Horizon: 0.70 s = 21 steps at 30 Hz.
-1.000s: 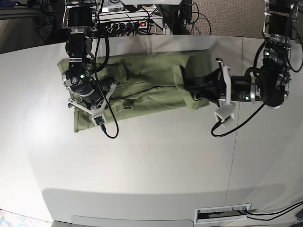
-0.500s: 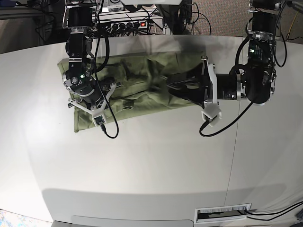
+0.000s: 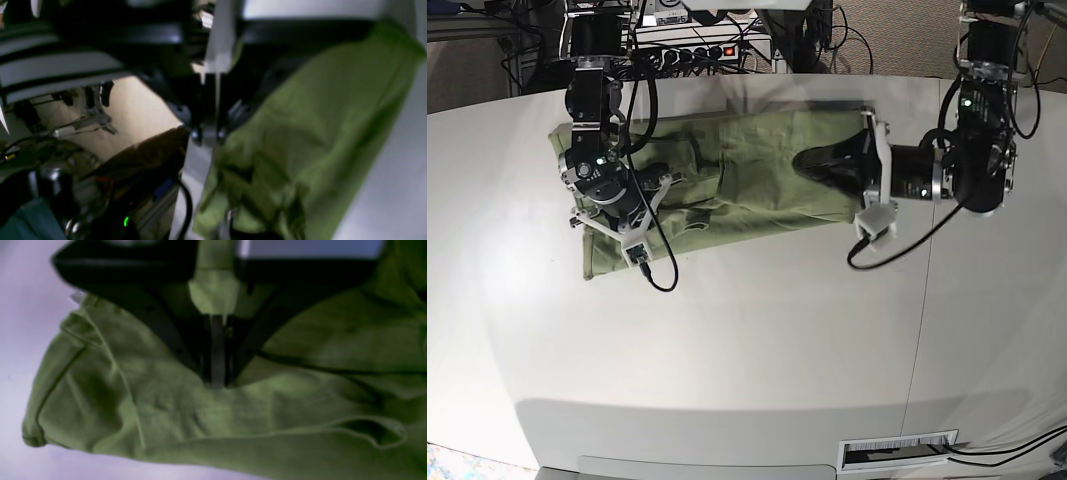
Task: Fold the T-shirt properly
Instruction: 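Carry the left gripper's strip end toward the right gripper, folding it over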
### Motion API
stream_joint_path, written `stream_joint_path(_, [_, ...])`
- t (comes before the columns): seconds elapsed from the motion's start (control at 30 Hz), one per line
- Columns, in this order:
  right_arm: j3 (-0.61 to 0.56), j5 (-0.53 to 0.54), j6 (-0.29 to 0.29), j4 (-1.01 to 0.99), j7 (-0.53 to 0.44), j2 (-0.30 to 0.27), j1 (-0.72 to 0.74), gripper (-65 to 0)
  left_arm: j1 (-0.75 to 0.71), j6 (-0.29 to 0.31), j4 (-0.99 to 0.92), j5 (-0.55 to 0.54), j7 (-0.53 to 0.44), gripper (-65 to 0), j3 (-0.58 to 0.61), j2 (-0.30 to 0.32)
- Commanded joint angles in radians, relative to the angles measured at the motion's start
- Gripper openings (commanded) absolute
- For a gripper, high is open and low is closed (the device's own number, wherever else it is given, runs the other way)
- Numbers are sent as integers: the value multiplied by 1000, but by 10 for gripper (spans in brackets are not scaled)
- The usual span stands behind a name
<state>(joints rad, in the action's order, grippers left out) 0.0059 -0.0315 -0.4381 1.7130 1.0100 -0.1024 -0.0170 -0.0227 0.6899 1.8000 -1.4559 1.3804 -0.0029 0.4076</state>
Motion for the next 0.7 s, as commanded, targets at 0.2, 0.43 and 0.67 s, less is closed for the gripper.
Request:
stream_joint_path(0.2, [8,8,2,212,71,-8,-8,-650,-51,8,15,121,-239,-650,7,0])
stream_joint_path(0.43, [132,8,2,324,84,-22,-109,-650,-55,-1,15,330,-313,-650,106,0])
stream_joint_path(0.67, [294,17,2,422,74,-140,-256,-650,-55,-103,-13,636,-499,-650,234,0])
